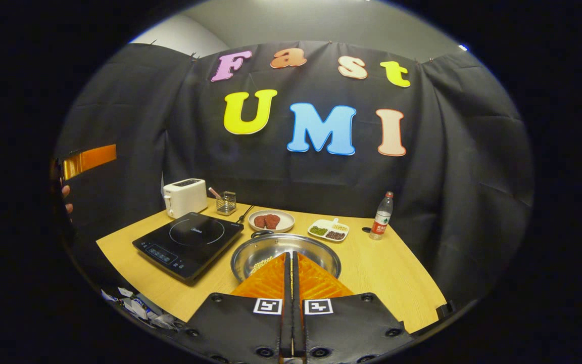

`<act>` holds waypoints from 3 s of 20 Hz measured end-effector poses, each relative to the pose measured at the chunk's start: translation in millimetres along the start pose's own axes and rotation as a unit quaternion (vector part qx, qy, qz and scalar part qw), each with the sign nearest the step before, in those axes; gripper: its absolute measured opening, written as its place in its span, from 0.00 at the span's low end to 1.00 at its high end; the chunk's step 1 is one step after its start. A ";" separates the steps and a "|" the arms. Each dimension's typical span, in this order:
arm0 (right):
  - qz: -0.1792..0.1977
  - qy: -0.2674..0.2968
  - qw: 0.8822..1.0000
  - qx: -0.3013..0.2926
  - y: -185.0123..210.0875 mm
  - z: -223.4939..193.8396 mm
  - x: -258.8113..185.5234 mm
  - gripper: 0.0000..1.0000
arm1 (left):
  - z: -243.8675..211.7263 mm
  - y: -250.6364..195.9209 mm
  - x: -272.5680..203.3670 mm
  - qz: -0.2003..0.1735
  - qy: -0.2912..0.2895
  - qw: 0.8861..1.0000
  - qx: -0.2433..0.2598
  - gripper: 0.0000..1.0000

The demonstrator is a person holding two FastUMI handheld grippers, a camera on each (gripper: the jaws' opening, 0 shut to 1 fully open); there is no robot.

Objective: First push the handle of the pot to place it horizontally, then grasp the pot with both hands and set it on the induction cooktop.

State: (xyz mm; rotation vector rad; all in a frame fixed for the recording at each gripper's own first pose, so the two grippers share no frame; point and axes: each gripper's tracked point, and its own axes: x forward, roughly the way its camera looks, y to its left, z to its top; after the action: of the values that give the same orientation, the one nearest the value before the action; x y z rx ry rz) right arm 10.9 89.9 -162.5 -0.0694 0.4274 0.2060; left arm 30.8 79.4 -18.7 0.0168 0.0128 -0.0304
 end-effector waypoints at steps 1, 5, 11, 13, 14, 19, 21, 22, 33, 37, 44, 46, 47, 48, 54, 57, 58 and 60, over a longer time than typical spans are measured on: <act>0.006 0.010 1.000 -0.008 0.7 -7.3 3.3 0.02 | -0.3 -0.9 1.4 0.004 -0.001 1.000 0.000 0.76; 0.042 0.048 0.997 -0.031 3.3 -35.2 14.9 0.02 | -4.1 -6.5 9.5 0.022 0.004 1.000 -0.005 0.79; 0.106 0.112 0.987 -0.042 12.5 -78.7 33.7 0.02 | -11.5 -20.3 21.4 0.042 0.012 0.999 0.005 0.79; 0.124 0.129 0.983 -0.045 13.5 -90.7 40.5 0.02 | -14.3 -24.8 25.3 0.051 0.016 0.999 0.008 0.76; 0.132 0.136 0.981 -0.047 13.2 -95.8 43.9 0.02 | -14.7 -27.0 27.4 0.054 0.017 0.998 0.009 0.76; 0.168 0.177 0.968 -0.052 10.1 -125.5 56.1 0.02 | -18.6 -37.5 37.5 0.072 0.023 0.997 0.019 0.76; 0.178 0.189 0.964 -0.051 8.0 -133.9 60.1 0.02 | -19.3 -43.7 40.1 0.076 0.024 0.997 0.025 0.76; 0.182 0.196 0.962 -0.051 7.4 -137.6 62.7 0.02 | -19.3 -45.8 40.9 0.078 0.025 0.996 0.027 0.76; 0.189 0.237 0.951 -0.054 -23.9 -163.6 82.3 0.02 | -31.3 -78.4 60.7 0.081 0.034 0.996 0.034 0.76; 0.183 0.236 0.953 -0.052 -36.0 -163.9 86.5 0.02 | -35.8 -92.9 68.6 0.075 0.036 0.996 0.032 0.76; 0.167 0.238 0.956 -0.043 -58.6 -163.6 97.7 0.02 | -42.3 -120.9 82.3 0.059 0.041 0.997 0.027 0.76; 0.164 0.238 0.957 -0.038 -65.1 -161.8 101.1 0.02 | -44.1 -126.5 86.9 0.058 0.041 0.997 0.028 0.76; 0.163 0.238 0.957 -0.037 -69.2 -161.4 102.5 0.02 | -45.9 -128.5 87.9 0.058 0.042 0.997 0.028 0.76; 0.161 0.237 0.957 -0.037 -72.9 -160.0 105.1 0.02 | -47.2 -131.3 89.9 0.057 0.043 0.997 0.027 0.76; 0.144 0.236 0.961 -0.029 -94.8 -158.9 117.7 0.02 | -54.4 -147.6 96.4 0.054 0.049 0.997 0.026 0.76; 0.139 0.235 0.962 -0.026 -104.4 -159.8 124.5 0.02 | -57.6 -156.5 101.1 0.052 0.051 0.997 0.028 0.76; 0.138 0.235 0.962 -0.025 -107.8 -159.6 126.6 0.02 | -58.4 -158.9 104.1 0.051 0.052 0.997 0.029 0.76; 0.134 0.233 0.963 -0.023 -115.0 -159.4 132.0 0.02 | -60.1 -164.4 105.7 0.051 0.053 0.997 0.031 0.76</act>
State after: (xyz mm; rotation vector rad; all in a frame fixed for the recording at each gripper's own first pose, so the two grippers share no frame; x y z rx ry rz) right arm 88.4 -15.7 -359.8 -0.1056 0.9049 0.4704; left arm 130.6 -87.1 -82.8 0.0811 0.1177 0.0731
